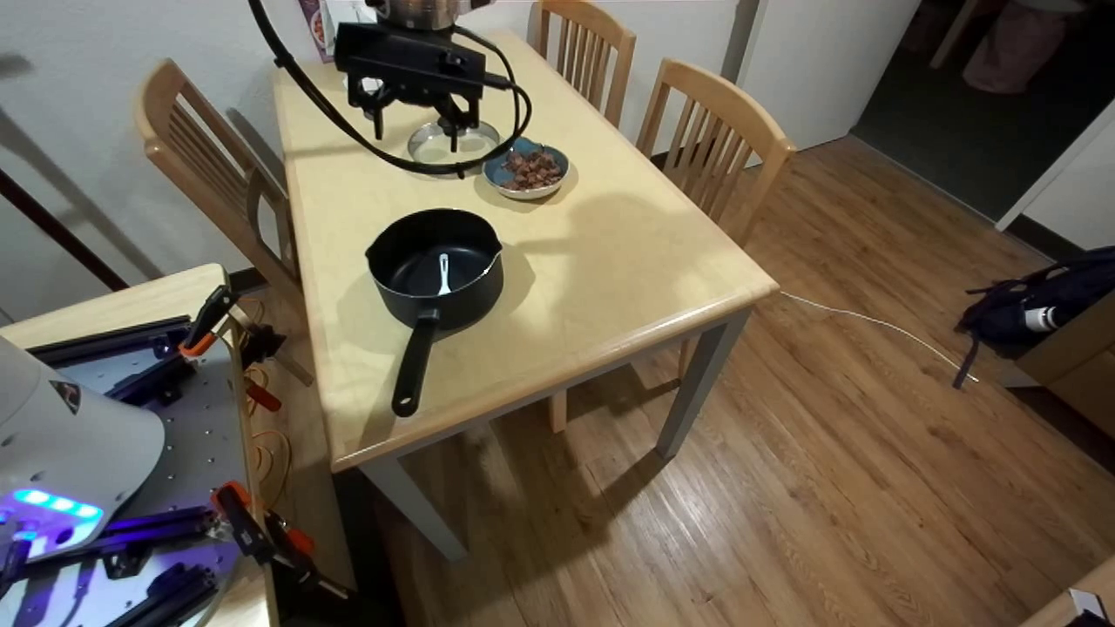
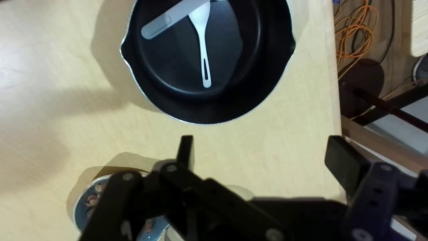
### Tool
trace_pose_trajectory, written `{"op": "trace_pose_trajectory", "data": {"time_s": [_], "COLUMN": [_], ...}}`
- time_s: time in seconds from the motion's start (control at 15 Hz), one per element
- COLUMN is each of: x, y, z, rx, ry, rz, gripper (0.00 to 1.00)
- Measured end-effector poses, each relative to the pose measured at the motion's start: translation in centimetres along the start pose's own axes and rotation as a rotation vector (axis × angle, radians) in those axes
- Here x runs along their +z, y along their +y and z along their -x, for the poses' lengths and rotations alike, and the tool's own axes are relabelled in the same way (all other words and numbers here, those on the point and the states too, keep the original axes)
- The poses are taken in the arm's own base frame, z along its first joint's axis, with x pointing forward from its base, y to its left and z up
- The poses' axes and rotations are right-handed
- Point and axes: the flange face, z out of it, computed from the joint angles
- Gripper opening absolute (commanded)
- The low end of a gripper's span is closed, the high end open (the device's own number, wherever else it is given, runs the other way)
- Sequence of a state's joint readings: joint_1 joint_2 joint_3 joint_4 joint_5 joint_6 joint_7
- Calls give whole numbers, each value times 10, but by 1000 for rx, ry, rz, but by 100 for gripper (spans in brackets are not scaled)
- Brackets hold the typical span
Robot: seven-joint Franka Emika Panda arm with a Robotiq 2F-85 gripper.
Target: Move the pot to the right
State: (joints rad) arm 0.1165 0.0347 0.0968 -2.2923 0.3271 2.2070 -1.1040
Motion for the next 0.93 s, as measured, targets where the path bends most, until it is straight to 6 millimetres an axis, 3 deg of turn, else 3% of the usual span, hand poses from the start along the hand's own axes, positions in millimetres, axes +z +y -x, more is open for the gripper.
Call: {"op": "trace_pose_trajectory", "data": {"time_s": [0.33, 0.93], "x": [5, 60], "y": [-1, 32], "z": [0, -20], "rx": [-7, 34], "ry": [-8, -62], "rz": [-10, -68], "gripper": [100, 100]}}
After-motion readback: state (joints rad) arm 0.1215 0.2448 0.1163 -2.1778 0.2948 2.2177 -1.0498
